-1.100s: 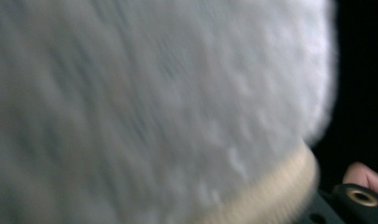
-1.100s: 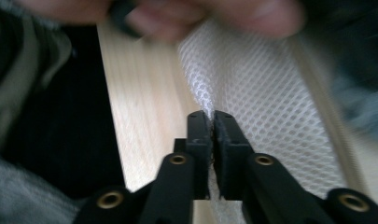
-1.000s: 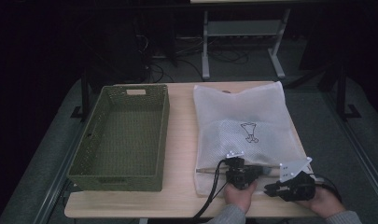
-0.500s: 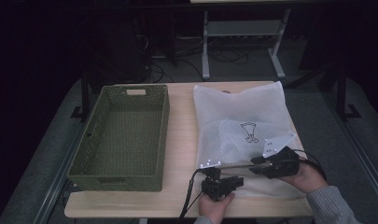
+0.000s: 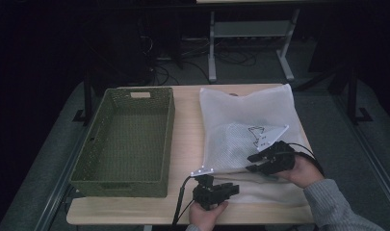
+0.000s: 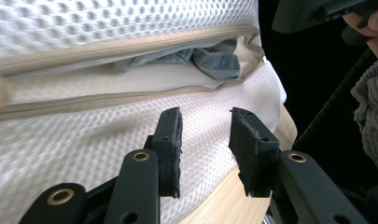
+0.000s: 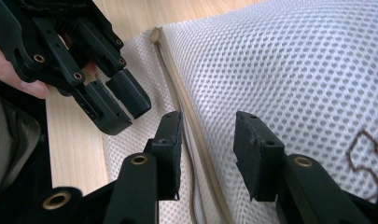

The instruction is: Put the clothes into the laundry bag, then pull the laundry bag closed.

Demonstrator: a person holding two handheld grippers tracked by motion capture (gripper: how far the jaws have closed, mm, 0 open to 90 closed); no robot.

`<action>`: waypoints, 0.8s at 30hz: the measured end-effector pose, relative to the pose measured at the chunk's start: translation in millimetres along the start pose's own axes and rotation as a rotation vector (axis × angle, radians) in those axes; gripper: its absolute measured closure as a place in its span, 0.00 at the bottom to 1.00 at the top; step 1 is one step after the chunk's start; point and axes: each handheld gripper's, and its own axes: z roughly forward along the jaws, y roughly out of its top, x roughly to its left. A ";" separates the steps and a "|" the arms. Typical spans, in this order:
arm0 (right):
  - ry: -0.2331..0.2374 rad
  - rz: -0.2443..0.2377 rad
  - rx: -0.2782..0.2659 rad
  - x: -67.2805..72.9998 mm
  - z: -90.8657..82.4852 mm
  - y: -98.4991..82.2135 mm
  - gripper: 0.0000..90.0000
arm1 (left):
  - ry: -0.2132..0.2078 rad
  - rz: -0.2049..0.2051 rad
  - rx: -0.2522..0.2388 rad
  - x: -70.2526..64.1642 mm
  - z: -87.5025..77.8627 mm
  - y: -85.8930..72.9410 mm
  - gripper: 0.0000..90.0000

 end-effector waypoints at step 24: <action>0.034 -0.021 0.012 -3.1 12.3 34.0 0.60 | 0.027 0.076 0.004 24.1 -50.1 -0.7 0.59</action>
